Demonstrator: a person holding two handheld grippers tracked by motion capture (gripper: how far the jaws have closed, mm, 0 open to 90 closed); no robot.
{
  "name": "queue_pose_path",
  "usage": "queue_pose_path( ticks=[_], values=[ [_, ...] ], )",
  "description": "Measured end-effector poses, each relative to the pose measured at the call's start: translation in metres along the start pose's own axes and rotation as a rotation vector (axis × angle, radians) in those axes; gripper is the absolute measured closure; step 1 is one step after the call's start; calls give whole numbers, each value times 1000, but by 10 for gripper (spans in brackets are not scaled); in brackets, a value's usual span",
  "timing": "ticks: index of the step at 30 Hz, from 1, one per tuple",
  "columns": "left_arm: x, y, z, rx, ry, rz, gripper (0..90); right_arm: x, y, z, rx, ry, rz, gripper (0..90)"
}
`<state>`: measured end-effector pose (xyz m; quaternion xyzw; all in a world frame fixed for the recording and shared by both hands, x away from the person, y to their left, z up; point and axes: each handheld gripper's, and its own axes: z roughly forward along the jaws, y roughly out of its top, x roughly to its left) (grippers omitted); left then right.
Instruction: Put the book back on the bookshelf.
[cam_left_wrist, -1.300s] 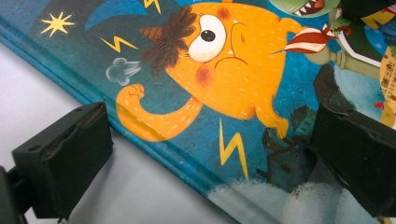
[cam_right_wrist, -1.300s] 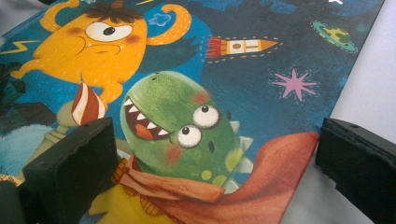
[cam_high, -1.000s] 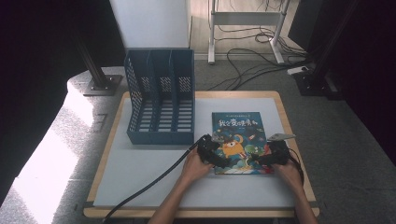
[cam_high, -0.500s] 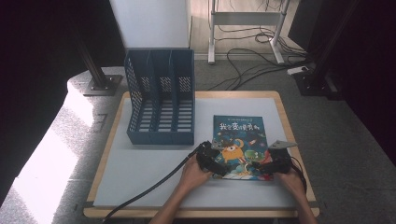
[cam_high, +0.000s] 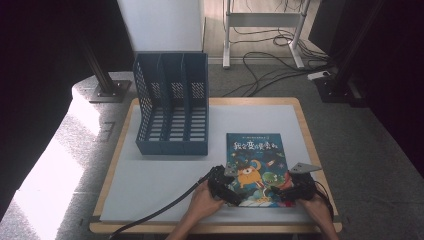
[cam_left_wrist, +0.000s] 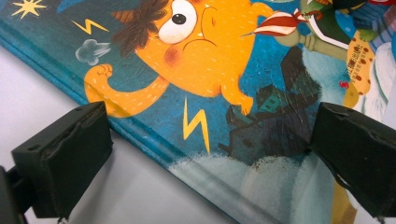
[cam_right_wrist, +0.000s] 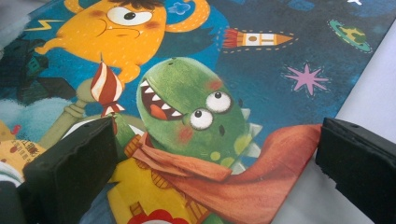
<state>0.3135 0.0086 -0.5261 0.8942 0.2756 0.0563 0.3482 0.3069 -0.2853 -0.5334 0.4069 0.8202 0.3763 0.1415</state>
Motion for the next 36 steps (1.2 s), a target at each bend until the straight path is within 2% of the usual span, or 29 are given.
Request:
queue_pose_path(
  ticks=[3, 5, 6, 9, 10, 12, 13, 14, 15, 20, 23, 25, 27, 31, 36],
  values=[
    [-7, -3, -2, 0, 2, 1, 0, 5, -4, -4, 6, 2, -4, 0],
    [-7, -3, -3, 8, -7, 12, 0, 6, -4, -5, 8, -3, 1, 0],
    [-5, -2, -3, 16, -20, 20, 0, 6, -4, -5, 10, -4, -1, 0],
    [7, 0, -8, 40, -104, 23, 0, 5, -4, -5, 6, 0, -4, 0],
    [11, 0, -10, 48, -118, 23, 0, 5, -4, -5, 2, 3, -5, 0],
    [18, 0, -14, 60, -88, 55, 0, 3, -5, -5, -1, 12, 4, 0],
    [18, 0, -14, 60, -88, 55, 0, 3, -6, -6, -1, 17, 11, 0],
    [23, -2, -18, 60, -53, 78, 0, 1, -7, -6, -1, 25, 19, 0],
    [32, -5, -23, 70, -38, 97, 0, 0, -8, -7, -6, 25, 23, 2],
    [48, -13, -24, 107, -1, 129, 0, -3, -8, -10, 4, 13, 18, 0],
    [48, -14, -21, 77, 4, 132, 0, -6, -7, -9, 4, 18, 25, 1],
    [47, -13, -17, 39, -5, 136, 0, -7, -5, -6, 9, 30, 27, 0],
    [49, -13, -16, 28, -23, 124, 0, -6, -3, -4, 9, 37, 14, 0],
    [50, -12, -15, 16, -39, 133, 0, -8, 3, -1, 31, 39, -9, 0],
    [48, -9, -10, -7, -69, 132, 0, -17, 11, 7, 40, 38, -5, 0]
  ],
)
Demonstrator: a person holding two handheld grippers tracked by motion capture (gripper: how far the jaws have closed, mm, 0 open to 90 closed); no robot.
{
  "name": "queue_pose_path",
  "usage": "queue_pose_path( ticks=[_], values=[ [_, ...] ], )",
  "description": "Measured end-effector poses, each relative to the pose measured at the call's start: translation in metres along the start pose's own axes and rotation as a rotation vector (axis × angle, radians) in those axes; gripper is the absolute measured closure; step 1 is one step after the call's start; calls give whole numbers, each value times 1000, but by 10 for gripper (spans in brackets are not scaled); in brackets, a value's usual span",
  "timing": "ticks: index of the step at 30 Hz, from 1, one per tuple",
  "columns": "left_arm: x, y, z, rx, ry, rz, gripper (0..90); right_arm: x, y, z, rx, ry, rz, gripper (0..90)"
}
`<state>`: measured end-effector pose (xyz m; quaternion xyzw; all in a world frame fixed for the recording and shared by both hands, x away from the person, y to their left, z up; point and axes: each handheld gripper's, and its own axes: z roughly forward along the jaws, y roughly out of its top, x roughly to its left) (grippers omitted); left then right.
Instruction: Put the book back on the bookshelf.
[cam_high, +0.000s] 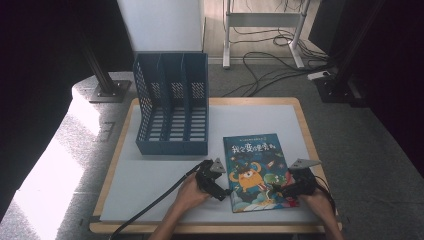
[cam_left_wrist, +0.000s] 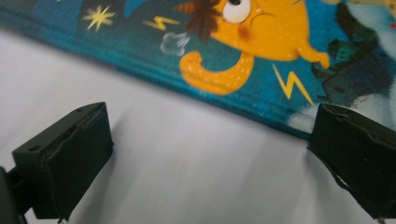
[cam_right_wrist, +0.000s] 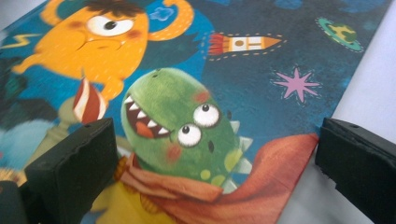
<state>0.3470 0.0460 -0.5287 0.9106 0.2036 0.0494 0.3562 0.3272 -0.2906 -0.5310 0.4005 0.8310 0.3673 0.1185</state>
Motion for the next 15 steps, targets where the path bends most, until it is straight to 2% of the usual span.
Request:
queue_pose_path(
  ticks=[9, 10, 12, 15],
  values=[
    [-1, 10, 9, -15, -53, -2, 0, -18, 25, 18, 34, 8, -15, 0],
    [-2, 11, 11, -21, -43, -11, 0, -19, 27, 20, 35, 7, -11, 0],
    [-9, 15, 13, -25, 14, 16, 0, -21, 32, 24, 37, 9, -11, 0],
    [-10, 16, 14, -27, 18, 24, 0, -23, 36, 29, 42, -1, -14, 0]
  ],
)
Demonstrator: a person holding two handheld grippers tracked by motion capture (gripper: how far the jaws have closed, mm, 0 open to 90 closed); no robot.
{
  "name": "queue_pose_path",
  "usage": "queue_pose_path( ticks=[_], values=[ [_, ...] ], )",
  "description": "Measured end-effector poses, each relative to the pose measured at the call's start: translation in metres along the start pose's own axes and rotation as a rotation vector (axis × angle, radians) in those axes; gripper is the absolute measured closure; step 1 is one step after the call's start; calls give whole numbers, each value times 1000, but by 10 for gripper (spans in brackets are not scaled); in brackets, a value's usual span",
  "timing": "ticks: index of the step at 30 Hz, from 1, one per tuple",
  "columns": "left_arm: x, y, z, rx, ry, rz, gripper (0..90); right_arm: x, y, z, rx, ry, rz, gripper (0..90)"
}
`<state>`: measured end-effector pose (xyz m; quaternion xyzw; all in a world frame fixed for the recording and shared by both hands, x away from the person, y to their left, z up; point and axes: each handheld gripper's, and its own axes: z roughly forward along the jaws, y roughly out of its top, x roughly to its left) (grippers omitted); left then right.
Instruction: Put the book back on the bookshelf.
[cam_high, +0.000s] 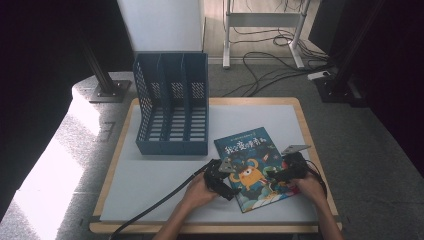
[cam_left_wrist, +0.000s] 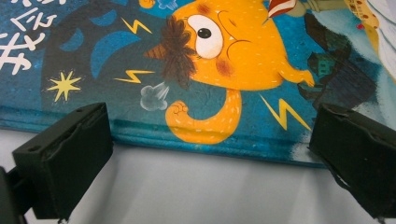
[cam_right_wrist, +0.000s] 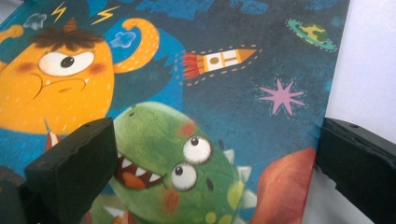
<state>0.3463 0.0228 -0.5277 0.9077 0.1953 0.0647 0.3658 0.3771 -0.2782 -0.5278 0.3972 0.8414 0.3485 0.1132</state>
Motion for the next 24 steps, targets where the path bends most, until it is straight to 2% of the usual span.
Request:
queue_pose_path(
  ticks=[3, 5, 7, 9, 11, 14, 16, 19, 21, 24],
  values=[
    [4, -1, -2, 24, -27, -11, 0, -2, -1, 1, -15, 11, 12, 0],
    [7, -2, -3, 30, -56, -42, 0, -2, -3, 0, -27, 10, 17, 0],
    [8, -3, -5, 47, -68, -23, 0, -2, -5, -2, -34, 13, 31, 8],
    [5, -4, -5, 74, -50, 39, 0, -3, -7, -5, -37, 20, 44, 13],
    [5, -4, -6, 81, -47, 54, 0, -4, -8, -7, -38, 29, 60, 25],
    [5, -4, -5, 77, -47, 57, 0, -6, -11, -11, -48, 32, 84, 72],
    [5, -6, -5, 70, -45, 60, 0, -7, -13, -14, -64, 22, 123, 128],
    [4, -6, -5, 69, -43, 62, 0, -10, -14, -16, -80, 62, 159, 125],
    [3, -7, -6, 67, -40, 60, 0, -11, -13, -14, -85, 58, 161, 126],
    [2, -8, -6, 55, -28, 47, 0, -12, -12, -13, -89, 67, 187, 129]
  ],
)
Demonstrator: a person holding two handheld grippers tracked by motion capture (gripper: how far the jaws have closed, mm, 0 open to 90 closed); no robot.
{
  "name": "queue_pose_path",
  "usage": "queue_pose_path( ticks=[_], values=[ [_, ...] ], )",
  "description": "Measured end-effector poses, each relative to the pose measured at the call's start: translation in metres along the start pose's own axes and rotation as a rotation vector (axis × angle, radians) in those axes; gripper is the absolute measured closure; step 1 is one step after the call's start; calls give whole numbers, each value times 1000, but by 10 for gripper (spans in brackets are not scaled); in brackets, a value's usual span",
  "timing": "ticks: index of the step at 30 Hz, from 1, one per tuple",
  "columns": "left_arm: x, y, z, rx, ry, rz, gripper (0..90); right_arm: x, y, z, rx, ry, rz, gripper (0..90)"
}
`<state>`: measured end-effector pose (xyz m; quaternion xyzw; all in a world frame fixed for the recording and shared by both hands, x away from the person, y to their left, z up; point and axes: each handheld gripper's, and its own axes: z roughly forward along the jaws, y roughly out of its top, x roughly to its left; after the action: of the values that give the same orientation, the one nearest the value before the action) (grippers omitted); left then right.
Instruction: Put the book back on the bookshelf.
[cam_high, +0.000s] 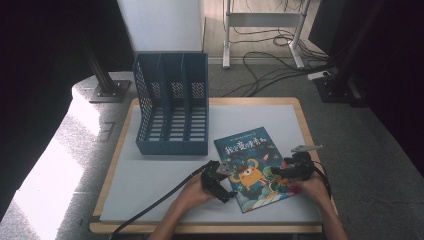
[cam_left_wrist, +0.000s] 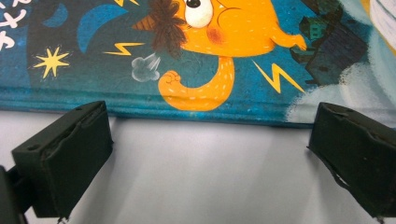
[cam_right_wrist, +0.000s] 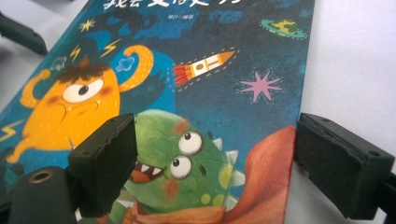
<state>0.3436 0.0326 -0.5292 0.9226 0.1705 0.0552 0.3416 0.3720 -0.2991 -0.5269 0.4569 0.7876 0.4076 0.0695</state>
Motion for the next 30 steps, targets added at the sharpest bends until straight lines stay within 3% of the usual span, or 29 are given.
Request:
queue_pose_path(
  ticks=[5, 10, 14, 20, 22, 24, 30],
  values=[
    [-2, -1, -1, -5, 12, -8, 0, -1, 0, -4, 6, 19, 88, 140],
    [-2, -1, 0, -6, 10, -11, 0, 2, -2, -13, 43, 25, 110, 142],
    [-1, -1, -1, -4, 10, -8, 0, 2, -3, -24, 21, 51, 136, 171],
    [-2, -2, 0, -8, 10, -11, 0, 6, -4, -41, 33, 64, 114, 224],
    [-2, -2, 0, -8, 10, -11, 0, 7, -6, -44, 49, 106, 113, 256],
    [-2, -2, 0, -8, 10, -11, 0, 8, -7, -46, 44, 103, 99, 299],
    [-2, -2, 0, -9, 10, -11, 0, 4, 10, -45, 50, 114, 30, 355]
  ],
)
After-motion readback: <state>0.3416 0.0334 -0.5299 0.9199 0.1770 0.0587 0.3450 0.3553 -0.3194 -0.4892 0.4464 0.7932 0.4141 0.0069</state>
